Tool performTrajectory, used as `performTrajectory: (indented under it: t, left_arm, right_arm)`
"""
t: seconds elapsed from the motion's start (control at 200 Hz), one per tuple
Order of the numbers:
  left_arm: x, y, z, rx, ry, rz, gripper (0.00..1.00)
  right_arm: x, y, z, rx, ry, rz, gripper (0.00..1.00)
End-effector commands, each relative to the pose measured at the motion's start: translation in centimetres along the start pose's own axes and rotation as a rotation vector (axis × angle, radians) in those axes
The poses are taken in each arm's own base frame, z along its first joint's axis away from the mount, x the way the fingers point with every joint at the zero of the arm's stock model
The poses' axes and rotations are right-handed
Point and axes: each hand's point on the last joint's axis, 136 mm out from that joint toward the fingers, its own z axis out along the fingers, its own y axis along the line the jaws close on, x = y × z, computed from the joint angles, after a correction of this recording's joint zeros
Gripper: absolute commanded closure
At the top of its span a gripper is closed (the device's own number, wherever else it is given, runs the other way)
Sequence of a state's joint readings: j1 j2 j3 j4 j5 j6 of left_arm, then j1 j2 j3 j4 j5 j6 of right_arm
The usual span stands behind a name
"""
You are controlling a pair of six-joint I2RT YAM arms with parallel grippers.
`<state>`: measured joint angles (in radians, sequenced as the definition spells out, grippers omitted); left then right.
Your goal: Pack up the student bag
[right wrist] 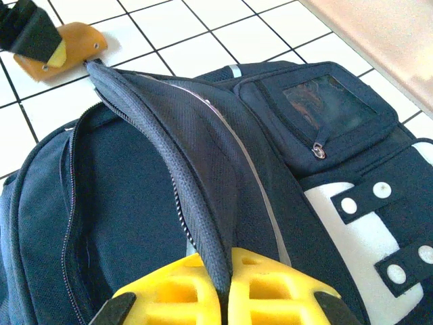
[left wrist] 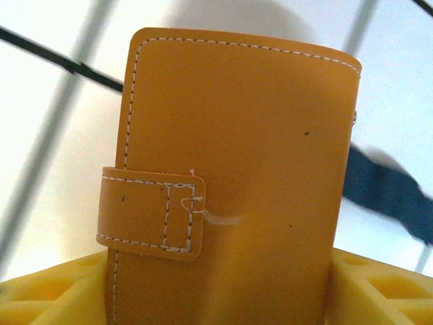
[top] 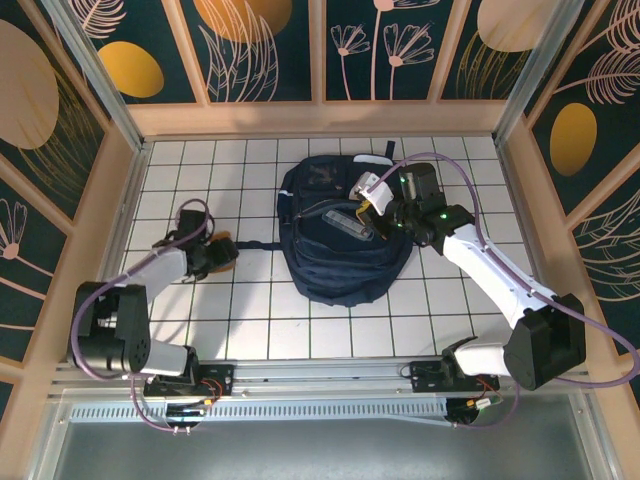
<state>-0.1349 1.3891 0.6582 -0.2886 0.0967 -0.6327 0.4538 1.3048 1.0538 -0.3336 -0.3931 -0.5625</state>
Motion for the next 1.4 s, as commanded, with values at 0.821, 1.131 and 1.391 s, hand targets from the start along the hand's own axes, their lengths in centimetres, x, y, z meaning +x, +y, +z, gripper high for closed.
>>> performTrajectory:
  t: [0.821,1.131,1.391]
  left_arm:
    - [15.4,-23.1,-16.0,0.694,-0.028,0.914,0.40]
    - [13.9,-26.7,-13.0,0.592,-0.215,1.405,0.32]
    - [9.3,-31.2,-9.3,0.537,-0.345,1.512,0.33]
  right_arm:
    - [-3.2,-1.9,-0.7,0.009,-0.093,-0.018,1.00]
    - [-2.6,-0.7,-1.0,-0.034,-0.092,-0.044,1.00]
    - [-1.7,0.2,-1.4,-0.052,-0.079,-0.051,1.00]
